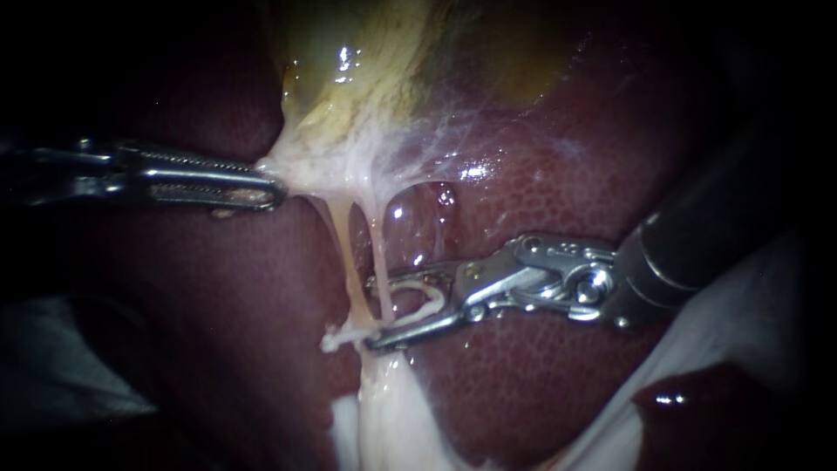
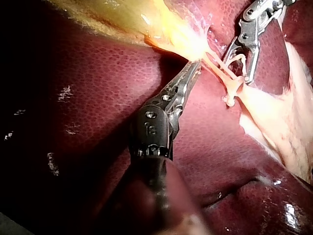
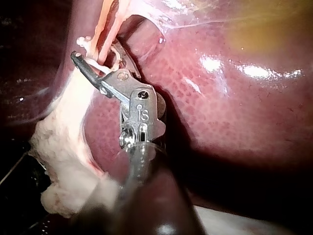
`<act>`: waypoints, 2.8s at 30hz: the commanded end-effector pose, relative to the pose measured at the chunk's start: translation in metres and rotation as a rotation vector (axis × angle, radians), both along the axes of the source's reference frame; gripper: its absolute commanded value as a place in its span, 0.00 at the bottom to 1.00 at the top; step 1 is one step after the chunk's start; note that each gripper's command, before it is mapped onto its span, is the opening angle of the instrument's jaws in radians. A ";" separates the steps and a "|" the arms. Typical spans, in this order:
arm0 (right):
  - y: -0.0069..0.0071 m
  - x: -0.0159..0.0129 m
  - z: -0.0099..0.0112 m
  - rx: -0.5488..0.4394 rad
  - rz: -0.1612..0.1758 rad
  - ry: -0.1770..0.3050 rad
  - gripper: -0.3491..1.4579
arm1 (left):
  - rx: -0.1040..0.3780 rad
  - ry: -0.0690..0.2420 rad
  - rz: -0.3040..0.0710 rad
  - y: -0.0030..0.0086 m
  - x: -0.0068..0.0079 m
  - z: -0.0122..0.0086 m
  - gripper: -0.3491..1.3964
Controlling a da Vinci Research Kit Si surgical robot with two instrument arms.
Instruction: Clipping second clip left tube
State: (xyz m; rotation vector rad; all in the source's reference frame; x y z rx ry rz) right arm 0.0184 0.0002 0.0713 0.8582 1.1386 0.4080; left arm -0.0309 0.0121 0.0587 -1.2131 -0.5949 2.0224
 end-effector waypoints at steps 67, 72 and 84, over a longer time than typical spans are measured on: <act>-0.0007 0.0000 0.0000 -0.004 0.001 -0.051 0.46 | 0.000 0.001 -0.001 0.0000 -0.0001 0.0000 0.00; -0.0011 0.0005 0.0012 -0.006 0.001 -0.061 0.47 | 0.000 0.001 -0.001 0.0000 -0.0001 0.0000 0.00; -0.0013 0.0021 0.0005 0.031 0.005 0.000 0.47 | 0.000 0.001 -0.001 0.0000 -0.0002 0.0000 0.00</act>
